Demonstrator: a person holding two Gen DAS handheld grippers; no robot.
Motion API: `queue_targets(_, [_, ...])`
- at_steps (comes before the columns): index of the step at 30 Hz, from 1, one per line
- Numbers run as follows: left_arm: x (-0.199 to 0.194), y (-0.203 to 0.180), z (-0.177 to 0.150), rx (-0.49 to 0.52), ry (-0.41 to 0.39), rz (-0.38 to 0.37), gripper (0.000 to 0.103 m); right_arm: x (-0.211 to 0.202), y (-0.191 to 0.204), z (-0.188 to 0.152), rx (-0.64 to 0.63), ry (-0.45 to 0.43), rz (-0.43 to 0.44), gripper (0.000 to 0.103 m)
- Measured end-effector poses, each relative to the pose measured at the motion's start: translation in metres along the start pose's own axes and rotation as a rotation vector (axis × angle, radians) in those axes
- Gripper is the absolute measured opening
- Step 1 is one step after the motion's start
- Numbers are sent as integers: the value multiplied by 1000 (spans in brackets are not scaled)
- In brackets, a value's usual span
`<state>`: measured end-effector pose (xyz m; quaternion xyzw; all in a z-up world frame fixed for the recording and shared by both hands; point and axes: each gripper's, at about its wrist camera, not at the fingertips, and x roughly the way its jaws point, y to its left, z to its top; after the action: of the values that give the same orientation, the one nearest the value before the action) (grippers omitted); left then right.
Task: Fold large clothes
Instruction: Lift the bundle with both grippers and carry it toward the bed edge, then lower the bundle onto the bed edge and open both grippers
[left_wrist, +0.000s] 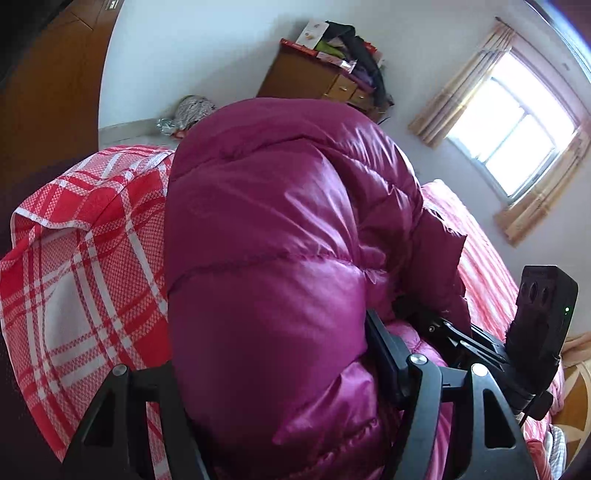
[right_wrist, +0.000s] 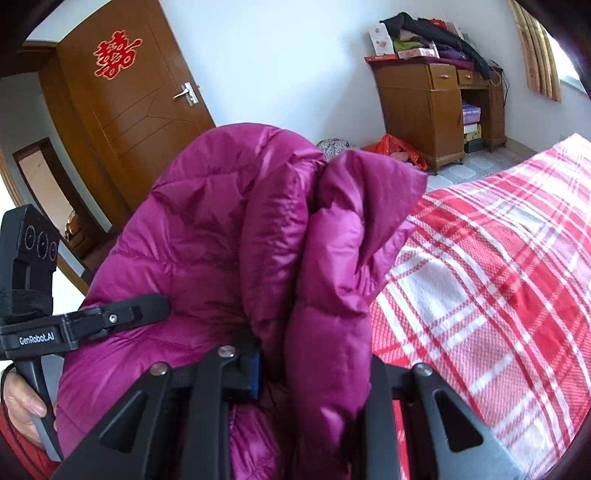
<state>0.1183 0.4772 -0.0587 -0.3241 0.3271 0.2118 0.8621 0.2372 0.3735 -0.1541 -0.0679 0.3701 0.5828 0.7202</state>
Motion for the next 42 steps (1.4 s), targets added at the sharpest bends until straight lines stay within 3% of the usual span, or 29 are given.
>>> queue_targets(8, [13,-17,-5,17,-7,65,72,-6,-17,8,59,29,17,27])
queue_targets(15, [24,1,3,6,-16,67,76,-7,-8,10,54,31,2,27])
queue_targets(24, [33,9,-4,-19,-26,57,80,4,12,19,-36,50,-118,27])
queue_targets(28, [34,4,-11,-12,-65,91,82,4,12,20,-20,51,-119,28])
queue_targets(30, [34,-1,-11,0,-67,110,84,-2,6,19,26,32,-107,35])
queue_targets(32, [34,1,-11,3,-63,87,85,-16,-4,13,65,12,-135,67])
queue_targets(34, [33,3,-12,14,-68,66,85,-42,-9,5,75,-26,-148,69])
queue_targets(36, [33,5,-14,24,-74,56,85,-76,1,-3,30,-88,-217,54])
queue_targets(37, [32,6,-14,23,-76,50,85,-90,8,-7,4,-112,-236,30])
queue_targets(38, [32,7,-16,22,-75,52,85,-106,18,-11,-17,-144,-246,20])
queue_targets(42, [27,-1,-25,27,-75,117,86,-124,63,-22,-96,-194,-206,19])
